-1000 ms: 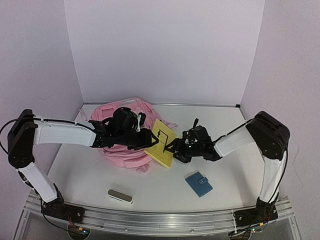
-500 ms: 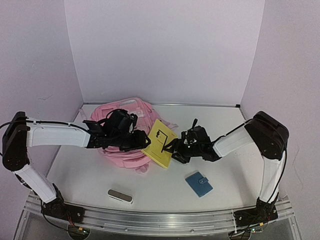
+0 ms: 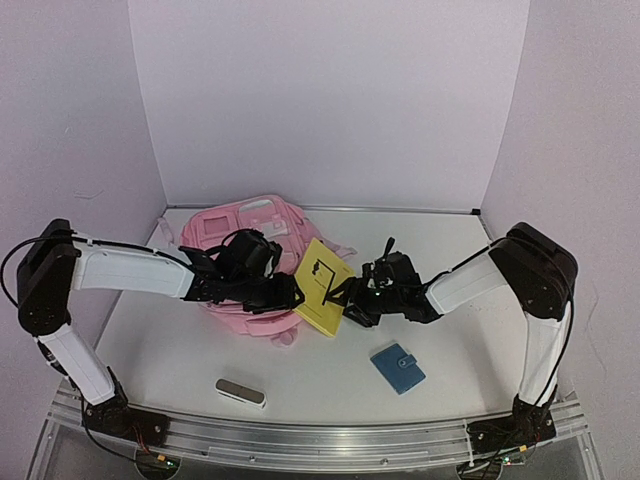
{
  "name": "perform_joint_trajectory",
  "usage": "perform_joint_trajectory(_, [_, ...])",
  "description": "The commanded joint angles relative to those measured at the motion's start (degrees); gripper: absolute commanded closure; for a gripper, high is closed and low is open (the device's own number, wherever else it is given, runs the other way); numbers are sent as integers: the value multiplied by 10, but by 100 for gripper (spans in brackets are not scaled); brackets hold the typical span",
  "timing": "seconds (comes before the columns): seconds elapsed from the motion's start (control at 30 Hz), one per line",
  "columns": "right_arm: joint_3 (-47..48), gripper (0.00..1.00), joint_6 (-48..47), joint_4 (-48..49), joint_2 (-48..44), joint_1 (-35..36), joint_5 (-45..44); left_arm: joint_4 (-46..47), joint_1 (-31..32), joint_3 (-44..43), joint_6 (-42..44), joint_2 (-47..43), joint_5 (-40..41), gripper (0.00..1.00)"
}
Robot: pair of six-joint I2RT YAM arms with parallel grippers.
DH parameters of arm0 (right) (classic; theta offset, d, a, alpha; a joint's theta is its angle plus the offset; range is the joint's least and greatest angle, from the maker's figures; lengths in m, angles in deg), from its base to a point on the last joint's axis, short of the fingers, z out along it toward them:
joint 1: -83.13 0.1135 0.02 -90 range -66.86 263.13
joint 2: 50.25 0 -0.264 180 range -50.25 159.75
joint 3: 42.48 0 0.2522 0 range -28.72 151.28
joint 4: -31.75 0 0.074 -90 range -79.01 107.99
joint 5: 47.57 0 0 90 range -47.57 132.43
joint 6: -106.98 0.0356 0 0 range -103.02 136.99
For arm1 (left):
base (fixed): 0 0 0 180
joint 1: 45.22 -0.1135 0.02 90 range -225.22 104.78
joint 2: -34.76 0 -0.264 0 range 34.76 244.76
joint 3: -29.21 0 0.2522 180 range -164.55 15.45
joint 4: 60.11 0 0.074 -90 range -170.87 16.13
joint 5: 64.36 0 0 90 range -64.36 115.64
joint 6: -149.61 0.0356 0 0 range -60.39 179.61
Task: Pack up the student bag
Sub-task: Pick up the book from the center of the board.
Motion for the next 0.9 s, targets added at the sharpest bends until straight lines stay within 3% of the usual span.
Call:
perform_joint_trajectory(0.0, [3, 32, 7, -31, 16, 12, 10, 20, -3, -31, -5, 30, -29, 43])
perform_joint_trajectory(0.47, [-4, 33, 4, -30, 1, 12, -4, 62, -3, -21, 4, 12, -41, 88])
perform_joint_trajectory(0.57, [-19, 32, -10, -30, -40, 11, -36, 75, -4, -22, 57, -1, -93, 98])
perform_joint_trajectory(0.7, [-51, 26, -29, -37, -116, 3, -87, 27, -8, -49, 126, -17, -151, 100])
perform_joint_trajectory(0.87, [-112, 9, -52, -52, -242, -42, -102, 19, -41, -33, 167, -69, -237, 100])
